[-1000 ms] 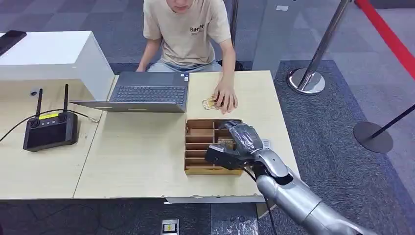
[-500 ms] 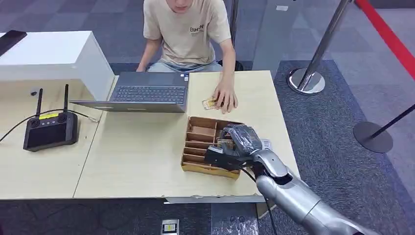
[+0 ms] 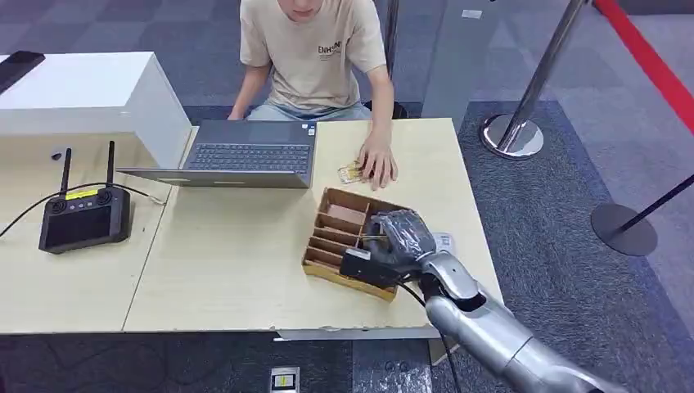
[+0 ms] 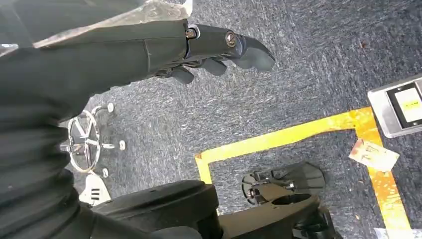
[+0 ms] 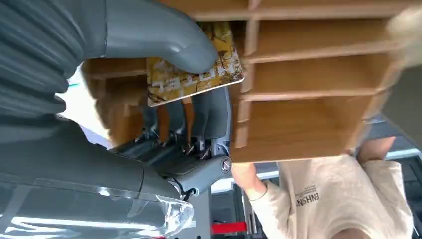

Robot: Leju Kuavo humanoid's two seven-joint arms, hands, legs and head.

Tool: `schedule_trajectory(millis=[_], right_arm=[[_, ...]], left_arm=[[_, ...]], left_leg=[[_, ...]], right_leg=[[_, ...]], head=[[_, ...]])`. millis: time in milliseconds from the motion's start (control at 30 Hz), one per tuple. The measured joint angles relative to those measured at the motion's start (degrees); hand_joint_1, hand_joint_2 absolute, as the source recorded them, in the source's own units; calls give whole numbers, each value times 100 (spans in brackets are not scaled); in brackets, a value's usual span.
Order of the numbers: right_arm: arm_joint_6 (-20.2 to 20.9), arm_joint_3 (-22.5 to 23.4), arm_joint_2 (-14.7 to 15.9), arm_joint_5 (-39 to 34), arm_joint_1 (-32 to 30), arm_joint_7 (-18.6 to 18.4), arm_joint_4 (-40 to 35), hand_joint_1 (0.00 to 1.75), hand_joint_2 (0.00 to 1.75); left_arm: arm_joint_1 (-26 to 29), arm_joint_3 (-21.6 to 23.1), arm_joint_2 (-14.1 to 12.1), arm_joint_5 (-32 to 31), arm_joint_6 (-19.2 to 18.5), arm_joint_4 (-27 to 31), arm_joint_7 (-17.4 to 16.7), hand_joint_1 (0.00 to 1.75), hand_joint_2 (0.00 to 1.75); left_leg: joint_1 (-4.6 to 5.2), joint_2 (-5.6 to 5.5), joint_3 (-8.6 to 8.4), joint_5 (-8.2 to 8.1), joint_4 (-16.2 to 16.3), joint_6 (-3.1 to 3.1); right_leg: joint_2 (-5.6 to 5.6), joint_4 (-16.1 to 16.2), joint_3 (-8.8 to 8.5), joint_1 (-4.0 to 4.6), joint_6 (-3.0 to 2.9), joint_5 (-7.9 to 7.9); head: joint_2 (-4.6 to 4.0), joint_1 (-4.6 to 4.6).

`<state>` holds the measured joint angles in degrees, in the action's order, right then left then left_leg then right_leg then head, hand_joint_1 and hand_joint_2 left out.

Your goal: Pass the card to the sensor for recognition and then transmit it.

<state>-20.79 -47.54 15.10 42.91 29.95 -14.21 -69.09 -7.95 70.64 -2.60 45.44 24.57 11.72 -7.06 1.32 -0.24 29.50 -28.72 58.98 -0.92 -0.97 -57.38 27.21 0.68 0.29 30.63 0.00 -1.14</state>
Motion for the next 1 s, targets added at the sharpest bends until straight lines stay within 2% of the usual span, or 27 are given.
schedule_trajectory(millis=[233,500,800,1000], right_arm=[[-125,15,2,-197,-2,151,-50,175,175],[-118,195,142,-72,135,98,-669,175,175],[173,275,304,107,564,33,-1261,175,175],[271,262,308,59,848,96,-1451,175,175]], left_arm=[[10,0,0,0,0,0,13,0,175],[10,0,-2,-13,9,0,28,0,175],[-1,0,-2,-96,2,0,26,0,175],[-29,4,-2,-168,-13,0,-11,0,175]], left_leg=[[0,0,-1,0,0,0],[1,0,0,0,2,0],[0,1,0,0,1,0],[0,0,2,0,1,0]], right_leg=[[0,0,-1,0,0,0],[0,0,0,-1,0,0],[0,0,0,0,0,0],[0,-1,0,0,0,0]], head=[[0,-2],[0,-2],[0,0],[0,0]])
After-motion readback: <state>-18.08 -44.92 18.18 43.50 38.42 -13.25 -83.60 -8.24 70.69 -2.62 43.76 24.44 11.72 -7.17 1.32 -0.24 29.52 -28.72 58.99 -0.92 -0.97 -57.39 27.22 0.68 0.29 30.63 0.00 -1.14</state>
